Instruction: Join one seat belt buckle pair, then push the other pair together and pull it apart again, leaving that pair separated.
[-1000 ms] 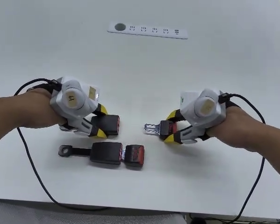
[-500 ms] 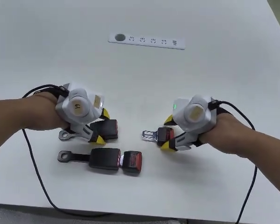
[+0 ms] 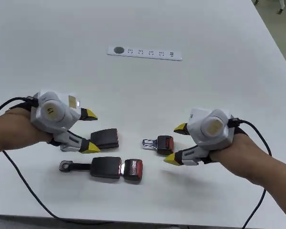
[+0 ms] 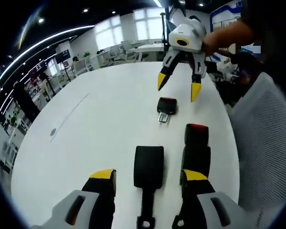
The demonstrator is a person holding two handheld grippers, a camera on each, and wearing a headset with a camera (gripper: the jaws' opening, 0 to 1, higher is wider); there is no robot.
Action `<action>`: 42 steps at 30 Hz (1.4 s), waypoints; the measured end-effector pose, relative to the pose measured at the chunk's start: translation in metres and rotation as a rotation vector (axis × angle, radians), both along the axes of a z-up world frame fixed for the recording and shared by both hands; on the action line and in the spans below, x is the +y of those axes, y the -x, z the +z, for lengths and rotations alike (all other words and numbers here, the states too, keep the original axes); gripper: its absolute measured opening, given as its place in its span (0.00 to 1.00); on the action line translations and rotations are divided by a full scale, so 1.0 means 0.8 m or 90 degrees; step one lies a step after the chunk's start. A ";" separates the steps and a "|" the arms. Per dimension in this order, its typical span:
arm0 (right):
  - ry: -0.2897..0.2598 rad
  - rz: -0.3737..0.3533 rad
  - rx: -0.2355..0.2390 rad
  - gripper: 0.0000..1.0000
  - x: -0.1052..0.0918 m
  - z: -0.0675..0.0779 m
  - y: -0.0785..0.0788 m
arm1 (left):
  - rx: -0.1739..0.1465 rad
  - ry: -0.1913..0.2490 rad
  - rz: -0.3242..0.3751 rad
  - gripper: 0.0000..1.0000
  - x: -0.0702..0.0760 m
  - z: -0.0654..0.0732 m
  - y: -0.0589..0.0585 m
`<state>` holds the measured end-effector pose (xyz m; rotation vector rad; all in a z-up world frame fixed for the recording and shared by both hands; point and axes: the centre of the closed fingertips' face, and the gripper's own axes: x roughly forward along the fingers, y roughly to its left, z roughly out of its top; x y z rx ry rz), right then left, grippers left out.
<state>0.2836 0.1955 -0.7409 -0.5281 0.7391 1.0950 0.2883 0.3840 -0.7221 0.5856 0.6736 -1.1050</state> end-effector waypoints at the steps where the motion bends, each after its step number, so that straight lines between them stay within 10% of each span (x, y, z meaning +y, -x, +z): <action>1: -0.005 -0.007 0.001 0.60 0.000 0.002 0.004 | 0.003 0.007 0.013 0.59 0.005 0.002 0.008; 5: -0.043 -0.063 0.000 0.70 -0.002 0.011 0.015 | 0.008 0.029 0.070 0.78 0.026 0.003 0.025; 10: -0.055 -0.084 -0.001 0.77 -0.010 0.007 0.034 | 0.029 0.016 0.105 0.80 0.063 -0.006 0.048; 18: -0.097 -0.137 -0.012 0.97 -0.020 0.013 0.055 | 0.032 0.074 0.182 0.91 0.104 -0.006 0.065; 32: -0.105 -0.160 -0.054 1.00 -0.019 0.031 0.063 | 0.044 0.114 0.249 1.00 0.108 0.000 0.092; 42: -0.123 -0.159 -0.077 1.00 -0.012 0.053 0.070 | -0.004 0.132 0.274 1.00 0.112 0.016 0.100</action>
